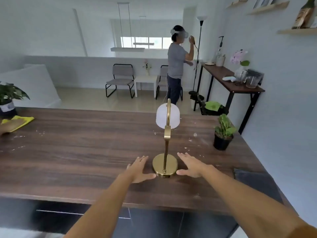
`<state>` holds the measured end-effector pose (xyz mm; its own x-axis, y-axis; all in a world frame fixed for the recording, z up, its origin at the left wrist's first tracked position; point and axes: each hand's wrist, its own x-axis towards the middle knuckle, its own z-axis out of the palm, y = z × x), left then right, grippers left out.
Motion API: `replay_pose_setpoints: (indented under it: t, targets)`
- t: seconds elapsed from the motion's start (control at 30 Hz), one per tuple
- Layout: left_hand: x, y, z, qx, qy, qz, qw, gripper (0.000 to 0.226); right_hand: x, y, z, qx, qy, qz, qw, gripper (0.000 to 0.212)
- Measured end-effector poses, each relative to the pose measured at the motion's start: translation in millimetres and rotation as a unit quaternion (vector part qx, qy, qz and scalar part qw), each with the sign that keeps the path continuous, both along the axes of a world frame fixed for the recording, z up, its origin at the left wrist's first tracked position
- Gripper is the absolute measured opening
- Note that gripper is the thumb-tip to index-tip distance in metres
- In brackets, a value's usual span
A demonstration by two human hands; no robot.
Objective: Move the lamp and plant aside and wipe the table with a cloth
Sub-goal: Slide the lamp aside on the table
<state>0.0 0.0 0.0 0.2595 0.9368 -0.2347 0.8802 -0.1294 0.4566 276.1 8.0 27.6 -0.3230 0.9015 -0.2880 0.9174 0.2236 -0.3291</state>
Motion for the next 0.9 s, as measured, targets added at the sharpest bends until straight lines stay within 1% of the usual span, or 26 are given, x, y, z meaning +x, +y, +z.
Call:
replay_pose_setpoints:
  t: [0.03, 0.13, 0.23, 0.33, 0.43, 0.6, 0.77, 0.9]
  targets:
    - [6.5, -5.1, -6.5, 0.004, 0.0, -0.01, 1.0, 0.101, -2.7, -3.0, -5.7, -0.004, 0.006, 0.018, 1.0, 0.093]
    - [31.1, -19.5, -28.3, 0.042, -0.013, -0.005, 0.999, 0.105, -6.0, -11.5, -14.7, -0.026, 0.021, -0.003, 0.999, 0.095]
    - [46.7, -27.4, -41.9, 0.074, -0.035, 0.028, 0.996, 0.102, -8.4, -7.4, -26.6, -0.028, 0.04, -0.003, 0.999, 0.098]
    - [46.1, -28.0, -52.5, 0.106, -0.022, 0.032, 0.994, 0.101, -10.7, 1.7, -36.5, -0.031, 0.046, 0.022, 0.998, 0.103]
    - [43.5, -19.2, -53.6, 0.116, -0.022, 0.032, 0.993, 0.102, -9.9, 16.3, -37.2, -0.03, 0.06, 0.045, 0.997, 0.106]
    - [36.2, 7.9, -49.1, 0.135, -0.025, 0.069, 0.988, 0.104, -19.6, 41.5, -30.8, 0.003, 0.106, 0.063, 0.992, 0.099]
    - [21.1, 24.4, -57.9, 0.116, -0.031, 0.089, 0.989, 0.106, -37.8, 66.7, -40.0, 0.005, 0.114, 0.099, 0.988, 0.097]
    - [-1.8, 52.2, -59.2, 0.12, -0.032, 0.111, 0.986, 0.101, -63.0, 99.8, -40.6, 0.01, 0.11, 0.115, 0.987, 0.095]
